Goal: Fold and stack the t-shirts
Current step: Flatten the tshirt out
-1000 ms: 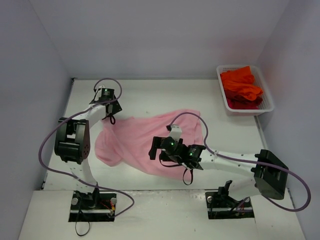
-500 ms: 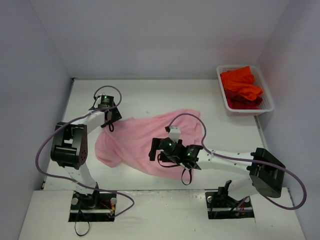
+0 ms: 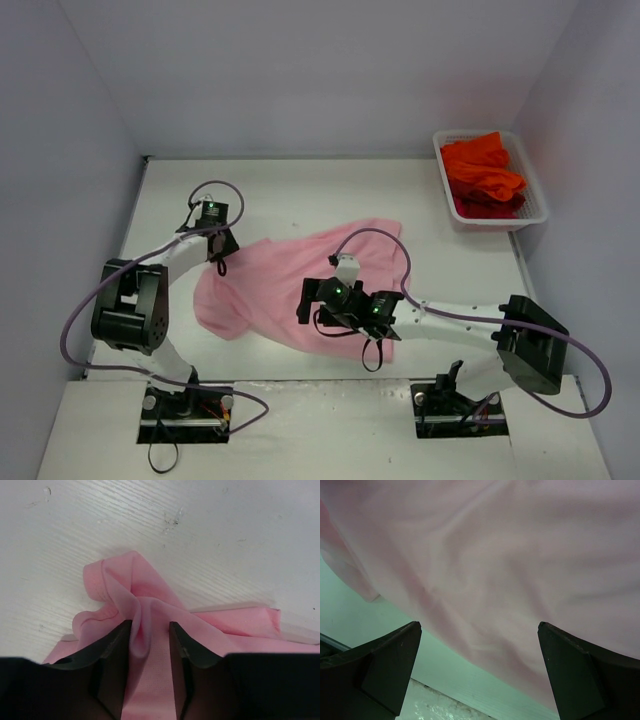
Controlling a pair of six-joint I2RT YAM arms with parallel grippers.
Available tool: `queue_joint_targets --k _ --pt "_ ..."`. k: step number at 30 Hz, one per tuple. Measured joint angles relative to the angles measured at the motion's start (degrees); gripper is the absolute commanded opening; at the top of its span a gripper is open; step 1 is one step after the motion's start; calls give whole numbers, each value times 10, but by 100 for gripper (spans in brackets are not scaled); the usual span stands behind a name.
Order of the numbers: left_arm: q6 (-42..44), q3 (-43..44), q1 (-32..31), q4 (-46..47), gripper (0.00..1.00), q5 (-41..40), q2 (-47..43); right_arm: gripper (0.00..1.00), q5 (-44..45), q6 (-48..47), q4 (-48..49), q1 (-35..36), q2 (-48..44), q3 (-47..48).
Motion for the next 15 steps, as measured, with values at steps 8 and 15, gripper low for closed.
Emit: queue_joint_targets --k 8,15 --pt "-10 -11 -16 3 0 1 -12 100 0 0 0 1 0 0" --pt "-11 -25 -59 -1 0 -14 -33 100 0 0 0 1 1 0"
